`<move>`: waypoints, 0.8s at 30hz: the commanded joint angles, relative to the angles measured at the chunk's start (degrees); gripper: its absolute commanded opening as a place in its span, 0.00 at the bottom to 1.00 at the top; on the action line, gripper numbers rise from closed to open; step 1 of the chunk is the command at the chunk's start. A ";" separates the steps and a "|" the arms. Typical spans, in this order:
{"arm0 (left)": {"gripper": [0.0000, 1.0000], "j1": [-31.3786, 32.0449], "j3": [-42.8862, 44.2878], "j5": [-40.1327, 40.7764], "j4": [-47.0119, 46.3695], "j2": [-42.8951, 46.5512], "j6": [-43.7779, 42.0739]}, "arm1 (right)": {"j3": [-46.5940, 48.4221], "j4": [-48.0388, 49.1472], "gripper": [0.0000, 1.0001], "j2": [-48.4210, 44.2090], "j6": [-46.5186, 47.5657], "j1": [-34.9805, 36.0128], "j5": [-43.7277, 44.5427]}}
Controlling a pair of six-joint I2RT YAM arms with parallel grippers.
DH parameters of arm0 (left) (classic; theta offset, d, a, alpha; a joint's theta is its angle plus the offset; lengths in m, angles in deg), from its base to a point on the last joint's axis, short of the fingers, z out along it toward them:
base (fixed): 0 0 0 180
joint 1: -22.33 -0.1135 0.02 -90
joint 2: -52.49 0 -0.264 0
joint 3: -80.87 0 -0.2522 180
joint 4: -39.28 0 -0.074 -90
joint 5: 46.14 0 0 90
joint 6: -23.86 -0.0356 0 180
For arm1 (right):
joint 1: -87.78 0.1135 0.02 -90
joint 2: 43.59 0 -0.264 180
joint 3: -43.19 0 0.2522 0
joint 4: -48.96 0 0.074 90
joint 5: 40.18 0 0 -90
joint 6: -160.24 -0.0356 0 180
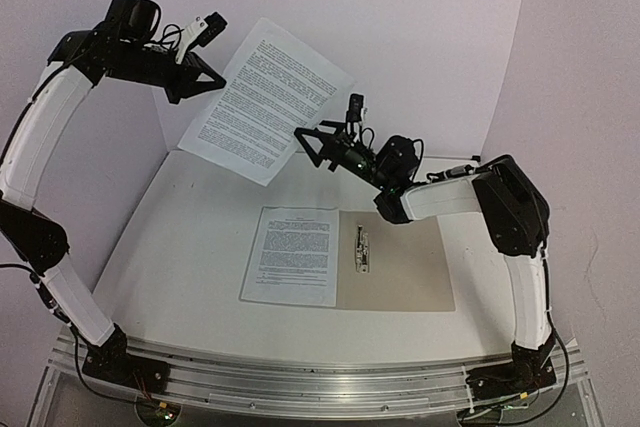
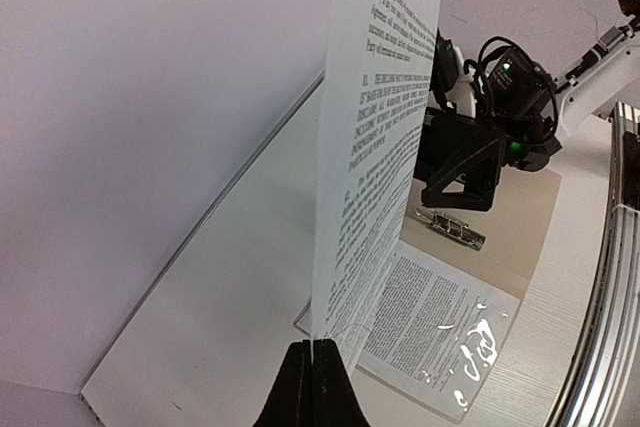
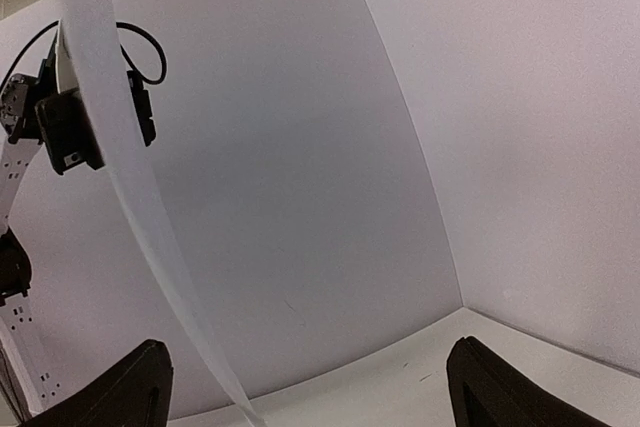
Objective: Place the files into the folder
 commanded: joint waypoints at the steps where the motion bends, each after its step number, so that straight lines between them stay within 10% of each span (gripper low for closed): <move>1: 0.00 0.20 2.63 -2.99 -0.89 1.92 1.80 | 4.42 3.56 0.92 1.53 -3.49 0.12 -5.31; 13: 0.00 0.17 -3.57 -3.70 -5.52 3.13 10.33 | 4.78 11.07 0.01 0.55 -13.22 -0.10 -10.98; 16: 0.01 0.11 -5.56 -2.78 -6.49 3.62 12.02 | 1.64 10.85 0.00 -1.84 -16.14 -0.80 -9.79; 20: 0.55 0.12 -12.56 -1.65 -8.75 5.42 13.43 | -4.35 7.77 0.00 -6.84 -22.87 -3.02 -9.86; 24: 0.86 0.12 -18.91 2.99 -12.87 6.76 13.60 | -8.17 -20.39 0.00 -16.67 -16.60 -4.14 -11.75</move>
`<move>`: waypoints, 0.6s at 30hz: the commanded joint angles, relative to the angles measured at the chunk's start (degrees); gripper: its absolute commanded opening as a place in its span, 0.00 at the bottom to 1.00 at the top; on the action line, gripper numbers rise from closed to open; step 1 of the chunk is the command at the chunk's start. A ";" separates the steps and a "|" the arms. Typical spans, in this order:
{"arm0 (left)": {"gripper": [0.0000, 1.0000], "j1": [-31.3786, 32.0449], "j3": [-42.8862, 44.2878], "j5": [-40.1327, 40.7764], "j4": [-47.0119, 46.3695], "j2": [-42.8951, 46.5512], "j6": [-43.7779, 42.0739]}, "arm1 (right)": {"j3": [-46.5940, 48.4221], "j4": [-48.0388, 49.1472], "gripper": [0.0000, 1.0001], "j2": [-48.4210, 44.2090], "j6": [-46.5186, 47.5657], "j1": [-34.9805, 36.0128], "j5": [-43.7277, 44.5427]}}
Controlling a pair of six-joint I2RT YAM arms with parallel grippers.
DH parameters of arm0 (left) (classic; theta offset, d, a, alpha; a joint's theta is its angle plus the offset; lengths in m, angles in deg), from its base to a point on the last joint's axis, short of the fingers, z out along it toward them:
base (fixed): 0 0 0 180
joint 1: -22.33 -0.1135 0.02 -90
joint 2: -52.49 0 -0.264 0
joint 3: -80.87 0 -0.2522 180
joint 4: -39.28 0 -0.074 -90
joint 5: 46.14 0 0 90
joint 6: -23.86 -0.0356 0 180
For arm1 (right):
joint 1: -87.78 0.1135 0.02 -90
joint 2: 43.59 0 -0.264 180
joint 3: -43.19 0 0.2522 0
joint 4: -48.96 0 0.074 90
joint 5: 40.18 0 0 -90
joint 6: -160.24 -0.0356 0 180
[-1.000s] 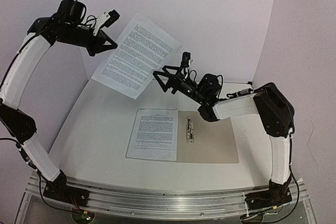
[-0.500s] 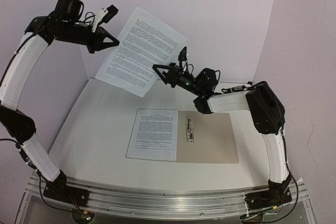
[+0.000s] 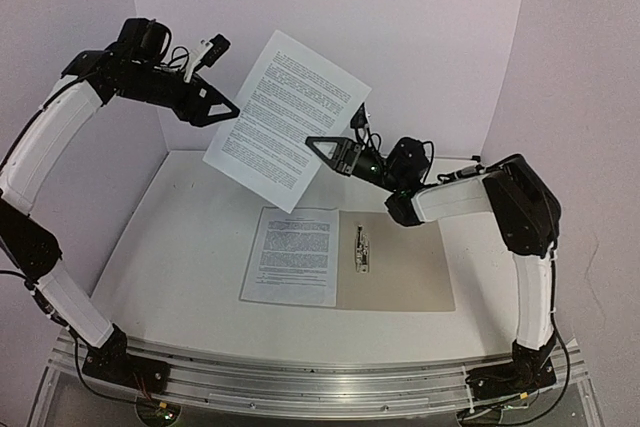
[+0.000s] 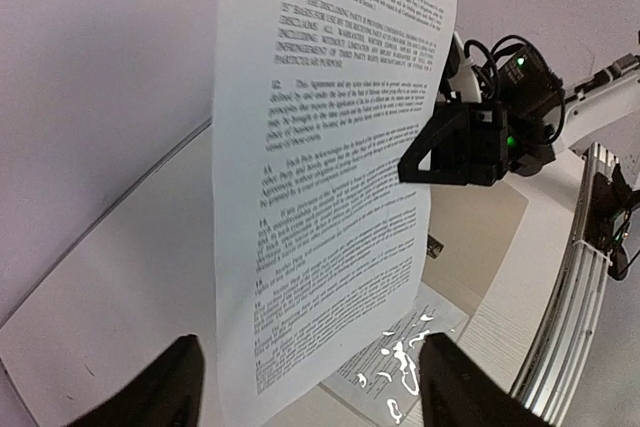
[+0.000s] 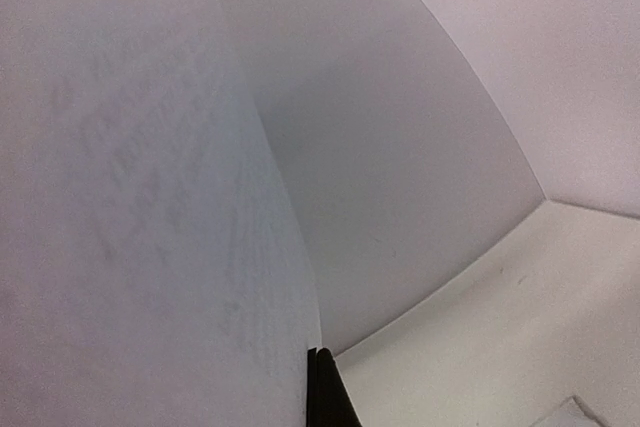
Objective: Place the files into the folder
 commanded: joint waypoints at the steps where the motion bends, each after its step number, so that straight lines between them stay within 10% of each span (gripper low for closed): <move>1: 0.88 -0.08 -5.20 6.56 -6.89 2.81 1.49 | -1.97 -29.41 0.00 -15.32 6.48 -1.72 -0.71; 13: 0.86 4.05 -16.88 12.25 -16.44 -11.73 5.54 | 11.90 -117.68 0.00 -33.72 21.33 -10.70 7.93; 18: 0.86 8.62 -17.94 14.16 -20.79 -19.70 4.36 | 11.84 -131.93 0.00 -32.99 26.19 -15.42 3.27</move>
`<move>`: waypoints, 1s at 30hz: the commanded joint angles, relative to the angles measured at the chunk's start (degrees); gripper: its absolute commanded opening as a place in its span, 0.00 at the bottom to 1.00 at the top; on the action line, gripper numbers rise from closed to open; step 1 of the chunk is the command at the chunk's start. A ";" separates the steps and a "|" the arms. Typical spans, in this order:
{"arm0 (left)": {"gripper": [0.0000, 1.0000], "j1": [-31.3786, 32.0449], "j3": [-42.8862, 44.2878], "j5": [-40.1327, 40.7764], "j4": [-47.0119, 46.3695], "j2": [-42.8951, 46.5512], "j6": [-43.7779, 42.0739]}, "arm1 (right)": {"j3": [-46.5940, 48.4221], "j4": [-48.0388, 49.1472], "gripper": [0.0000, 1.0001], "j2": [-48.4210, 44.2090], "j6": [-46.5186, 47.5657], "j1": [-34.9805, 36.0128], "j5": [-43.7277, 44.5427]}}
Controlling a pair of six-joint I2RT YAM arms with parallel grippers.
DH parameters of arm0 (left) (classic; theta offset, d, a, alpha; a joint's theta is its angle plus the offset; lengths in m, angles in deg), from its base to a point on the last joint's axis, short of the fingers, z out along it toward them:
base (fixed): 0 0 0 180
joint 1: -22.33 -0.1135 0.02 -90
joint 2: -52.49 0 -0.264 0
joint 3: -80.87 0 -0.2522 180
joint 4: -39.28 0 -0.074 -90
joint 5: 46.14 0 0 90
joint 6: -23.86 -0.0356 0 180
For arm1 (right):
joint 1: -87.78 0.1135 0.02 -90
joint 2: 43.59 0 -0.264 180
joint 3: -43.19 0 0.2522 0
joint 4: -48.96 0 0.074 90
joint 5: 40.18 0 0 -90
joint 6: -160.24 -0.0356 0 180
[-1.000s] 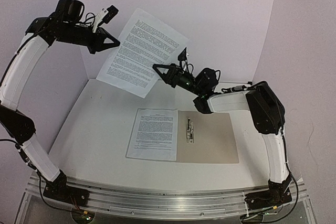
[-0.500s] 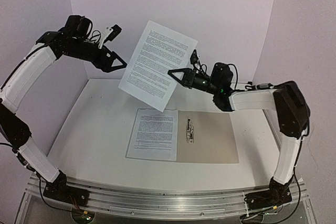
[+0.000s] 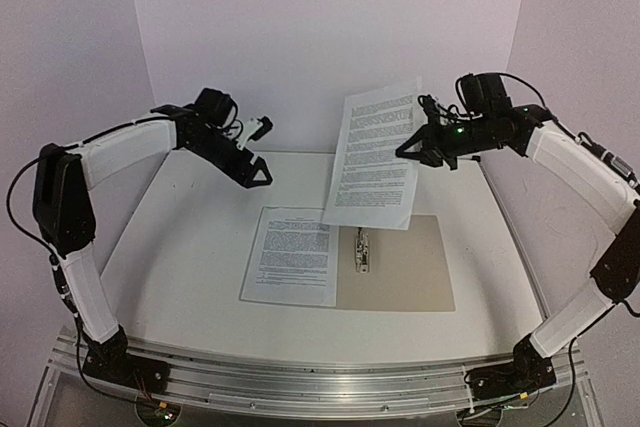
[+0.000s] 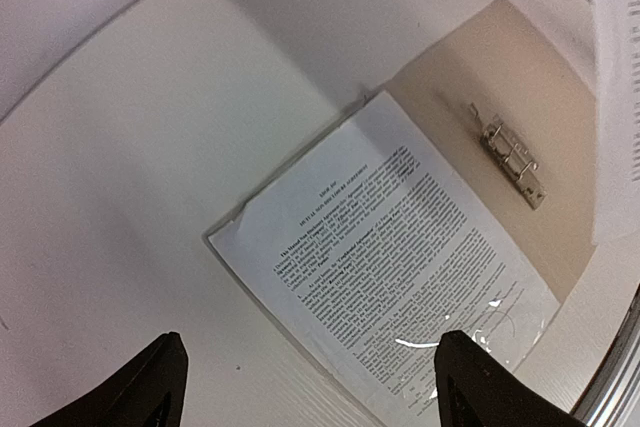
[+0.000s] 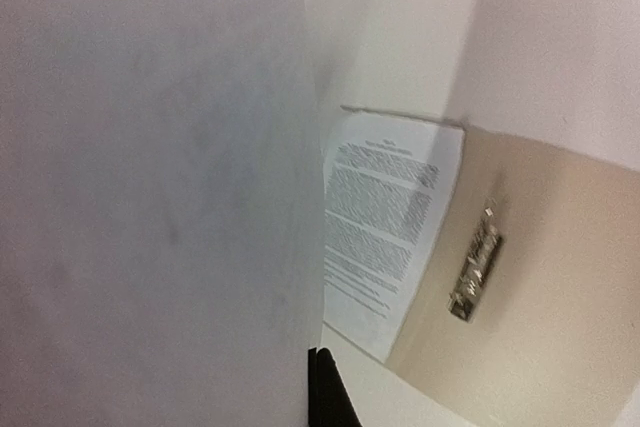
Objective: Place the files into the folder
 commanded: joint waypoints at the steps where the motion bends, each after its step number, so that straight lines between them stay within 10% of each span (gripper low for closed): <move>1: 0.86 4.25 0.03 2.24 -5.08 -5.60 -0.09 | -0.09 -24.80 0.00 0.76 7.99 -3.78 -3.67; 30: 0.84 6.11 -26.08 10.64 -8.97 -7.23 8.23 | -0.20 -33.93 0.00 17.51 25.83 -14.27 -4.09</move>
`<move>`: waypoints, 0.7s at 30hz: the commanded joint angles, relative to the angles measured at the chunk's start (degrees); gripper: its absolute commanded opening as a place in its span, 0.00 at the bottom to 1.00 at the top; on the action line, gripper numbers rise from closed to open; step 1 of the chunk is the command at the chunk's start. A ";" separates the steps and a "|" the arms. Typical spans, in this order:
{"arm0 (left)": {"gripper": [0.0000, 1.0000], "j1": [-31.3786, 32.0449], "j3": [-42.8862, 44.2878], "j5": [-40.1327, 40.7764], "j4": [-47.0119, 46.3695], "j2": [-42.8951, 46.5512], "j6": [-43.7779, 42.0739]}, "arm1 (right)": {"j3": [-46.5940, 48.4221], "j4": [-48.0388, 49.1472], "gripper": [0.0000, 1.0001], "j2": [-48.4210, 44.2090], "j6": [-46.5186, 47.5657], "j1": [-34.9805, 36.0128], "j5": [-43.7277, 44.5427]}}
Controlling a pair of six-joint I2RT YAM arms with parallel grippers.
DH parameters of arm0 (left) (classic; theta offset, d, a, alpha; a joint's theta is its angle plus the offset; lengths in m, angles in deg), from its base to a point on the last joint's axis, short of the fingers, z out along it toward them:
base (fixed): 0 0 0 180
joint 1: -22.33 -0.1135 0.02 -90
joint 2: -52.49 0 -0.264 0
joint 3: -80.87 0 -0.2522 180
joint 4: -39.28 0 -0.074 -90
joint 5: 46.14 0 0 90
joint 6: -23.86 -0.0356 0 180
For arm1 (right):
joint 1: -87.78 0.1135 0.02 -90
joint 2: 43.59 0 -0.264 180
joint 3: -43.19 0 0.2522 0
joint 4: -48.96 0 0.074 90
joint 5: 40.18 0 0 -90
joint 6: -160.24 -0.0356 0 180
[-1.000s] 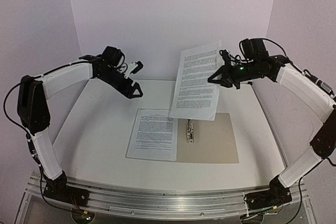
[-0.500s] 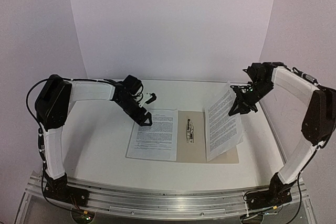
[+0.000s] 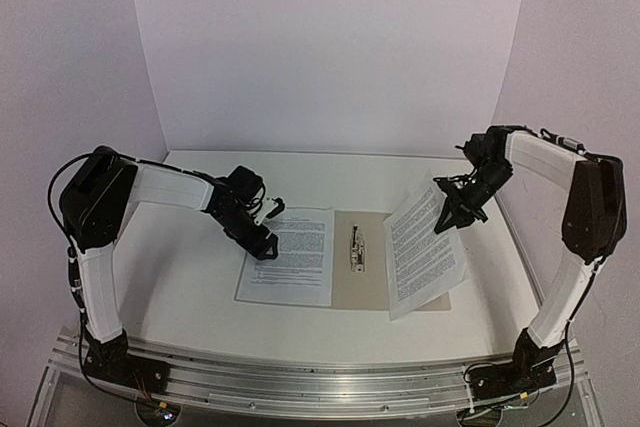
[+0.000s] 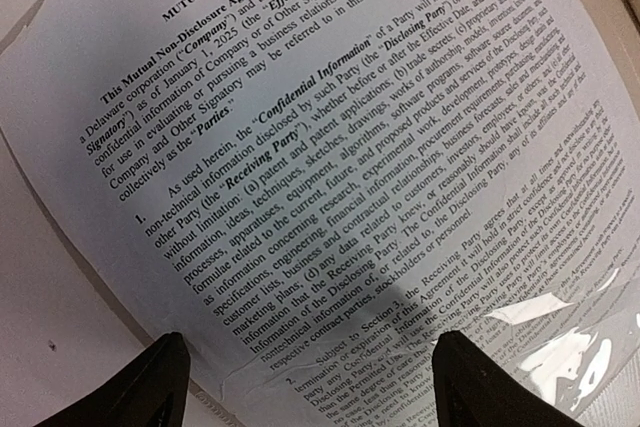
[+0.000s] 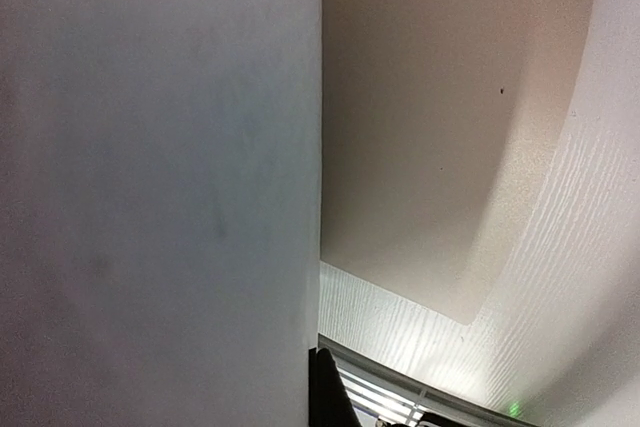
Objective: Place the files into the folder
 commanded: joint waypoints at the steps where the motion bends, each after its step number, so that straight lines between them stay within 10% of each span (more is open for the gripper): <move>1: 0.84 -0.35 -4.76 3.00 5.52 0.77 0.23 | 2.27 -1.48 0.00 1.39 1.78 -0.18 -2.23; 21: 0.84 -0.38 -4.68 2.30 5.54 0.50 -1.60 | 5.59 7.63 0.00 4.42 -0.79 3.26 -16.46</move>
